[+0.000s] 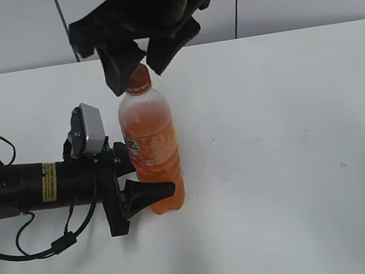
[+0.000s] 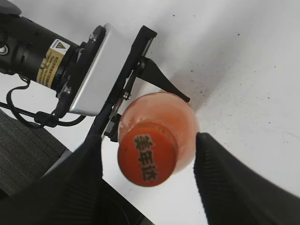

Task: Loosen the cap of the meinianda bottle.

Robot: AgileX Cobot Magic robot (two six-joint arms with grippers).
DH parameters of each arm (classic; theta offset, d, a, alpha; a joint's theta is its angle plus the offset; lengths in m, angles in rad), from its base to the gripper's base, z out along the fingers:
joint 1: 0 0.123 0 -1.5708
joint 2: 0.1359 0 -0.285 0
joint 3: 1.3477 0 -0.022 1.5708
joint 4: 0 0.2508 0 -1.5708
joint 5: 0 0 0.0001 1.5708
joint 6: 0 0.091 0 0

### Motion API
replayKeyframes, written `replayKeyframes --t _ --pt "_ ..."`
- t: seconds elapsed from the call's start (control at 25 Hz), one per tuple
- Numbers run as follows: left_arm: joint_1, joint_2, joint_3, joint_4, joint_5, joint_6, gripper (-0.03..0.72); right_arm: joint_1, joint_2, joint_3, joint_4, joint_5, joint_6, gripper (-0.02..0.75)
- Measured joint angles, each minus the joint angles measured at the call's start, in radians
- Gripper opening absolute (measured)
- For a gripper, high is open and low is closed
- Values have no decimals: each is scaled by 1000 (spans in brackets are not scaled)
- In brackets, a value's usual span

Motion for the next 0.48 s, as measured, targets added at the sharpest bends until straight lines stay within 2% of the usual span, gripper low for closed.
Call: replayKeyframes --t 0.12,0.28,0.48 --pt "0 0 0 0 0 0 401 0 1 0 -1 -1 0 426" --pt "0 0 0 0 0 0 401 0 1 0 -8 8 -2 271" --pt "0 0 0 -1 0 0 401 0 1 0 -27 8 -101 270"
